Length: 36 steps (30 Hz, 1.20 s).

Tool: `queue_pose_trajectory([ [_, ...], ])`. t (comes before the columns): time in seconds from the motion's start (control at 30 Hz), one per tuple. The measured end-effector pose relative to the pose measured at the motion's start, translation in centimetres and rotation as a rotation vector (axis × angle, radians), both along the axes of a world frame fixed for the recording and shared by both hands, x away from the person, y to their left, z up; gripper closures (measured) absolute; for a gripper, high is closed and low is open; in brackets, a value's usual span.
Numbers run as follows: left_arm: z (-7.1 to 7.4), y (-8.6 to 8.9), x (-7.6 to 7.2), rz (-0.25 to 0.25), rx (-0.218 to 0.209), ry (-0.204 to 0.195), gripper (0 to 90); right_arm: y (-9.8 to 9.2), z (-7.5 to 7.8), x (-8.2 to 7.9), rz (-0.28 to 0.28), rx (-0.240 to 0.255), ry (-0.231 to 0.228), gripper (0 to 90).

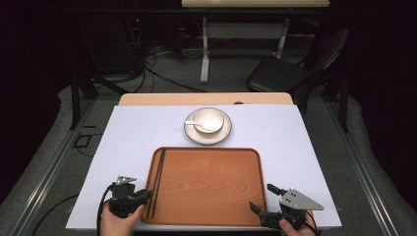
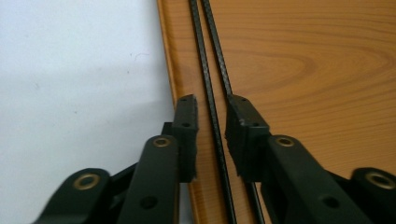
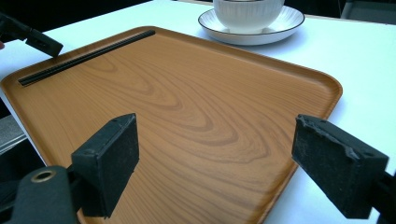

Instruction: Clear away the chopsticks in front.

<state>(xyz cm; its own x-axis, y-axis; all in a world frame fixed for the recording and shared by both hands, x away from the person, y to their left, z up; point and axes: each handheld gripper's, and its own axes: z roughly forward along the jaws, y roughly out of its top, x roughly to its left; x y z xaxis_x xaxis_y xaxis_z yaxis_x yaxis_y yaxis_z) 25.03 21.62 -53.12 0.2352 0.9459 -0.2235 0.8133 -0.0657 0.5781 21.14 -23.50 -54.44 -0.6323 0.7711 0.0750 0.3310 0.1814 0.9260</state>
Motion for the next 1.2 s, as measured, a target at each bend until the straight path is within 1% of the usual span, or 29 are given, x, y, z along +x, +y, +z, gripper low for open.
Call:
queue_pose_trajectory([
  [0.03, 0.0, 0.0, 0.0, -0.002, 0.009, -0.007, 70.5, 0.0, 0.0, 0.0, 0.000, 0.000, 0.000, 14.5],
  [0.07, 0.0, -0.1, 0.0, 0.000, 0.011, -0.014, 66.6, 0.0, 0.0, 0.0, -0.001, 0.000, 0.000, 14.5],
  [0.1, 0.0, 0.0, -0.1, -0.002, 0.008, -0.023, 66.6, 0.0, 0.0, 0.0, -0.001, 0.000, 0.000, 14.5],
  [0.2, 0.2, 0.1, -0.1, -0.004, 0.010, -0.047, 58.6, 0.0, 0.0, 0.0, 0.000, -0.001, 0.000, 14.5],
  [0.23, 0.2, 0.2, -0.1, -0.010, 0.013, -0.062, 58.6, 0.0, 0.0, 0.0, 0.000, -0.001, 0.000, 14.5],
  [0.27, 0.1, 0.2, -0.1, -0.012, 0.029, -0.088, 56.4, 0.0, 0.0, 0.0, 0.000, 0.000, -0.001, 14.4],
  [0.3, 0.1, 0.3, -0.1, -0.009, 0.041, -0.099, 53.7, 0.0, 0.0, 0.0, -0.001, 0.000, -0.001, 14.5],
  [0.37, 0.1, 0.4, -0.1, -0.011, 0.041, -0.129, 51.0, 0.0, 0.0, 0.0, -0.002, -0.001, 0.000, 14.4],
  [0.43, 0.1, 0.5, 0.0, -0.015, 0.056, -0.167, 47.3, 0.0, 0.0, 0.0, -0.001, -0.001, 0.000, 14.5],
  [0.47, 0.1, 0.7, 0.0, -0.023, 0.059, -0.198, 46.0, 0.0, 0.0, 0.0, -0.002, -0.002, -0.001, 14.5],
  [0.57, 0.1, 1.1, 0.1, -0.025, 0.057, -0.253, 41.9, -0.1, 0.0, 0.0, -0.002, -0.001, 0.000, 14.5],
  [0.7, -0.1, 1.7, 0.2, -0.029, 0.046, -0.311, 38.2, -0.1, 0.0, 0.0, -0.002, -0.002, -0.001, 14.5],
  [0.8, -0.6, 2.2, 0.5, -0.022, 0.026, -0.315, 38.2, -0.1, 0.0, 0.1, -0.002, -0.003, -0.001, 14.5],
  [0.9, -1.1, 2.6, 0.9, -0.003, 0.043, -0.313, 38.2, -0.1, 0.0, 0.1, -0.001, -0.004, -0.003, 14.5],
  [0.93, -1.4, 2.8, 1.1, 0.008, 0.044, -0.303, 38.1, -0.1, 0.0, 0.1, -0.001, -0.004, -0.002, 14.5],
  [1.0, -1.5, 2.8, 1.1, 0.012, 0.048, -0.299, 38.1, -0.2, 0.0, 0.1, -0.001, -0.004, -0.002, 14.5],
  [1.1, -1.6, 2.9, 1.2, 0.022, 0.054, -0.302, 36.5, -0.2, 0.0, 0.1, -0.001, -0.005, 0.001, 14.5],
  [1.2, -1.6, 2.9, 1.2, 0.030, 0.064, -0.314, 34.9, -0.2, 0.0, 0.1, -0.008, -0.009, 0.002, 14.4],
])
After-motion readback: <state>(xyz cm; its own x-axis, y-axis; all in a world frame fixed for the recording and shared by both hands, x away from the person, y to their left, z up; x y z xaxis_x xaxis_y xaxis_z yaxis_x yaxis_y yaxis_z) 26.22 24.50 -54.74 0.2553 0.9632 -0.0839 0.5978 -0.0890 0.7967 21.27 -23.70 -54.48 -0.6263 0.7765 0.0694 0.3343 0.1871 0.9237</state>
